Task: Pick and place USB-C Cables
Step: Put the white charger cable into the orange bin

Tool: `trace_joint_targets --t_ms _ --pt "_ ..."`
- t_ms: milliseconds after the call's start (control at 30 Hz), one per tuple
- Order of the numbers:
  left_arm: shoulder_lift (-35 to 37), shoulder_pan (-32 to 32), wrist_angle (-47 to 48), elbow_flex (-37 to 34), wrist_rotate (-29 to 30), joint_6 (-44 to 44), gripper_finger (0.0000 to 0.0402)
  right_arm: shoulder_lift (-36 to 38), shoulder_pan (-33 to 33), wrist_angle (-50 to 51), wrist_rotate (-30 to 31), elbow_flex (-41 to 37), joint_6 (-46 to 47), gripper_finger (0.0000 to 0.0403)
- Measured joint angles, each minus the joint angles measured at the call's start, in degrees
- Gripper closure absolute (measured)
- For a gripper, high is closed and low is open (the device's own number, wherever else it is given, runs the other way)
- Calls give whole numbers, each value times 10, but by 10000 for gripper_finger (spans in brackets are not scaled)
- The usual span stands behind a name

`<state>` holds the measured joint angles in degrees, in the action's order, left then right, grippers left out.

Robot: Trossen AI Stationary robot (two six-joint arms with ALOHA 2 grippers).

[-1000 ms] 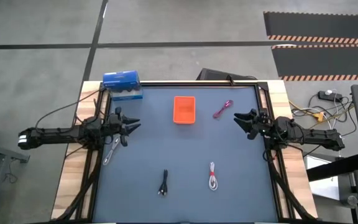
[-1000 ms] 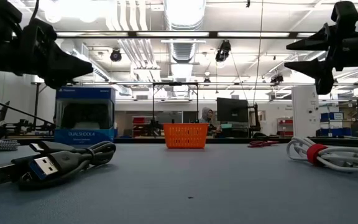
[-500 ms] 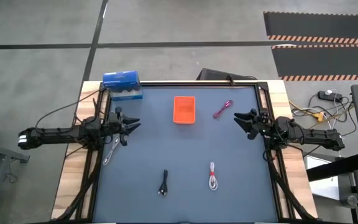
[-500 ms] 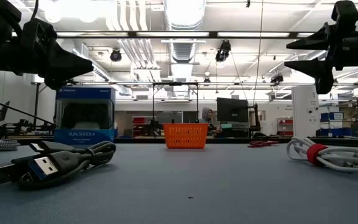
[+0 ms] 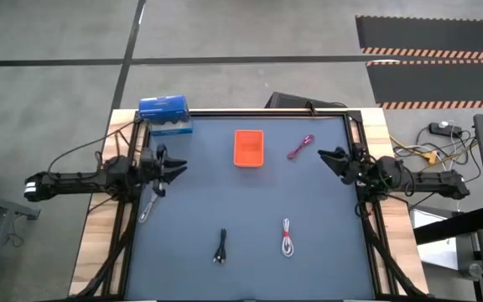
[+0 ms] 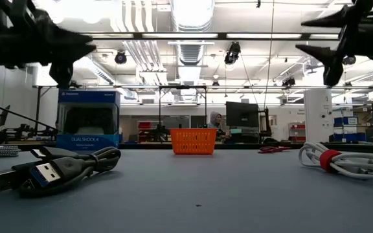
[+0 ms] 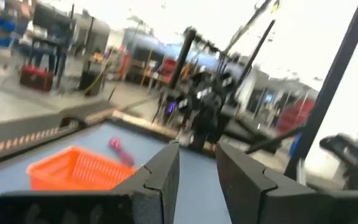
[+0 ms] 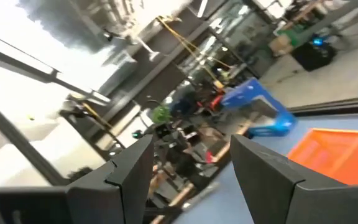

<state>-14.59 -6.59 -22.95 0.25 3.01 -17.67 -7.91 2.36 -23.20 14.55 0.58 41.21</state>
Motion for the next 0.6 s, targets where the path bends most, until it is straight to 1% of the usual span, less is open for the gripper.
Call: trace_joint_targets --t_ms 67,333,600 --pt "0 0 -25 0 0 0 311 -30 -10 -30 0 2 -6 200" --pt "0 0 -118 0 1 18 311 -172 -38 -28 0 75 -24 200" --pt "1 0 -142 0 2 19 311 -315 -77 -23 0 183 -46 200"
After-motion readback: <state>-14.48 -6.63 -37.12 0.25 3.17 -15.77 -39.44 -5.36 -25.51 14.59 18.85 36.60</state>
